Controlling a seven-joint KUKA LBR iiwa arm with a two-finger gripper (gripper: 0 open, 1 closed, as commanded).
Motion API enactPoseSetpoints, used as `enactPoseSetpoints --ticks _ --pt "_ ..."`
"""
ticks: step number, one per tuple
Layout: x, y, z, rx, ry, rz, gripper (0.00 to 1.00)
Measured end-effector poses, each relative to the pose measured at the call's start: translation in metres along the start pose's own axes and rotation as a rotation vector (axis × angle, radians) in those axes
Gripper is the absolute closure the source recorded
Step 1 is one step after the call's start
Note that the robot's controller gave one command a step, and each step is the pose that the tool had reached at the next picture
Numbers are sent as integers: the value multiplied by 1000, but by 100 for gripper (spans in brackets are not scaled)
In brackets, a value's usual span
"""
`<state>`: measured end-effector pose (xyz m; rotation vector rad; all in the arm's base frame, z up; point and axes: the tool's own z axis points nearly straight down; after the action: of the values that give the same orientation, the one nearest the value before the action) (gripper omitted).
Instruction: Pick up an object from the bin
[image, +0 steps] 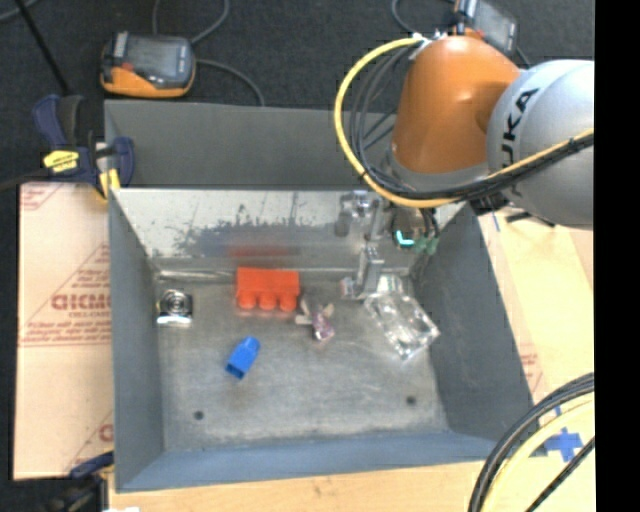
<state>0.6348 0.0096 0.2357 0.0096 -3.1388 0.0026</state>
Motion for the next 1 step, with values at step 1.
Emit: enactPoseSetpoints --ticks 1 --pt "7 -15 131 -2 0 396 0"
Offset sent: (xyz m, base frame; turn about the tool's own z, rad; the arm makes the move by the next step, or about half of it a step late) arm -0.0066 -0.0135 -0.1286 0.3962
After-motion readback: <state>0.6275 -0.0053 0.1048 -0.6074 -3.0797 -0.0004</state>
